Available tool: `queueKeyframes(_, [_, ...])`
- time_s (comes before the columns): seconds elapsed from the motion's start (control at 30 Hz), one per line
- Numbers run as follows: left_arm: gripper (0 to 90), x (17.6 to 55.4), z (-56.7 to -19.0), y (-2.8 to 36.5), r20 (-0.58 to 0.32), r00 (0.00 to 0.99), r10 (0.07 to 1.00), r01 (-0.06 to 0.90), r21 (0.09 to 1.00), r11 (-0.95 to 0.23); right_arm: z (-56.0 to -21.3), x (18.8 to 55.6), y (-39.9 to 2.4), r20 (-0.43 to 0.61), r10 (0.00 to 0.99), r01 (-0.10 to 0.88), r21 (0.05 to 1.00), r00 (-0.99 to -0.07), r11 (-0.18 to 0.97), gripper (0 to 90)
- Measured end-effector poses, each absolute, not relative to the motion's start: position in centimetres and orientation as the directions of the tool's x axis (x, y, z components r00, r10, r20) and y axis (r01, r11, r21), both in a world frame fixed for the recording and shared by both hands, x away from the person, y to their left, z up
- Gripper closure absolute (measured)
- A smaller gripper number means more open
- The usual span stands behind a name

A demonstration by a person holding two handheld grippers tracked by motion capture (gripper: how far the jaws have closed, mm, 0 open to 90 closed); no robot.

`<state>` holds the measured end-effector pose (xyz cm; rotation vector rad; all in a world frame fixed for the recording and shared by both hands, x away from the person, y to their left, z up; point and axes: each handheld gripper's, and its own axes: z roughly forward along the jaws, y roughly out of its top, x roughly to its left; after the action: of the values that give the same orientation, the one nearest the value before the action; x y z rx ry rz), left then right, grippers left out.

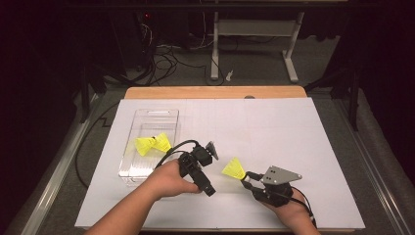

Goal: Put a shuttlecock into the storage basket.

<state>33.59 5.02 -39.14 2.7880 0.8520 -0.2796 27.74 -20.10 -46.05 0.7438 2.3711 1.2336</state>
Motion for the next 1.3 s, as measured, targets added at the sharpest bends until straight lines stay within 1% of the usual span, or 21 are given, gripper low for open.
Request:
queueKeyframes(0.6, [3.8, 33.5, -39.4, 4.7, -0.247, 0.816, 0.523, 0.564, 0.143, -0.813, -46.1, 27.1, -18.0, -0.077, 0.533, 0.25, 0.821, -0.842, 0.513, 65.7])
queueKeyframes(0.87, [6.7, 33.5, -39.3, 4.7, -0.248, 0.817, 0.52, 0.563, 0.152, -0.812, -46.2, 27.0, -17.6, -0.075, 0.521, 0.246, 0.818, -0.85, 0.52, 65.7])
queueKeyframes(1.0, [12.4, 33.6, -39.1, 4.8, -0.256, 0.818, 0.515, 0.563, 0.17, -0.809, -46.3, 27.0, -17.3, -0.077, 0.506, 0.239, 0.814, -0.859, 0.529, 65.7])
queueKeyframes(1.17, [18.8, 33.5, -39.0, 4.6, -0.245, 0.827, 0.507, 0.553, 0.182, -0.813, -46.3, 26.9, -16.9, -0.071, 0.503, 0.242, 0.813, -0.861, 0.529, 65.7])
queueKeyframes(1.2, [21.5, 33.5, -39.0, 4.6, -0.249, 0.828, 0.503, 0.55, 0.185, -0.814, -46.4, 26.9, -16.9, -0.074, 0.498, 0.238, 0.812, -0.864, 0.533, 65.7])
queueKeyframes(1.3, [25.7, 33.5, -39.1, 4.4, -0.253, 0.839, 0.481, 0.53, 0.185, -0.828, -46.5, 26.9, -16.7, -0.071, 0.495, 0.242, 0.807, -0.866, 0.539, 65.7])
